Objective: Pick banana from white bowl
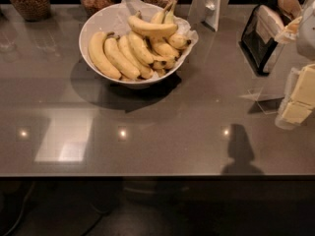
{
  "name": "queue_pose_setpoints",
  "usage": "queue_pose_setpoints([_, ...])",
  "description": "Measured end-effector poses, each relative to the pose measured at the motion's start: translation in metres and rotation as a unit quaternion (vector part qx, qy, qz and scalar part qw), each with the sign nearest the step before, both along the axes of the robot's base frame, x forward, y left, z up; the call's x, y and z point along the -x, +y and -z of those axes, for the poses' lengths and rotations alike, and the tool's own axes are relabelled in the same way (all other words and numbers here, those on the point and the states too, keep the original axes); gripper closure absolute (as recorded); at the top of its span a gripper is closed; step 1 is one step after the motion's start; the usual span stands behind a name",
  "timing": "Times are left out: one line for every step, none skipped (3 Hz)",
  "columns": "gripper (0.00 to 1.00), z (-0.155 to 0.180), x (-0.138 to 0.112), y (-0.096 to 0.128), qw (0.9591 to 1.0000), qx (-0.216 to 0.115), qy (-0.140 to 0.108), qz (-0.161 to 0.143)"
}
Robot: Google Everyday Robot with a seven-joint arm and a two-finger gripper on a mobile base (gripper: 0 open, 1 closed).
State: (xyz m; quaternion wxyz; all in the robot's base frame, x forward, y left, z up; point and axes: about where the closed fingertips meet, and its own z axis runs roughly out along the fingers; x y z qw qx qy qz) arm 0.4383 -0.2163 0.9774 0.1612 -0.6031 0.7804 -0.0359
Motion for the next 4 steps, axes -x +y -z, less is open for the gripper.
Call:
queue_pose_setpoints([0.00, -0.003, -0.002, 0.004, 0.9999, -0.006, -0.009, -0.004])
queue_pose_setpoints([0.00, -0.008, -0.014, 0.025, 0.9987, -0.034, -0.028, -0.026])
queue_pose_setpoints([0.00, -0.014, -0.034, 0.065, 0.9940, -0.071, -0.053, -0.064])
queue_pose_setpoints([0.00, -0.014, -0.063, 0.108, 0.9864, -0.108, -0.081, -0.093])
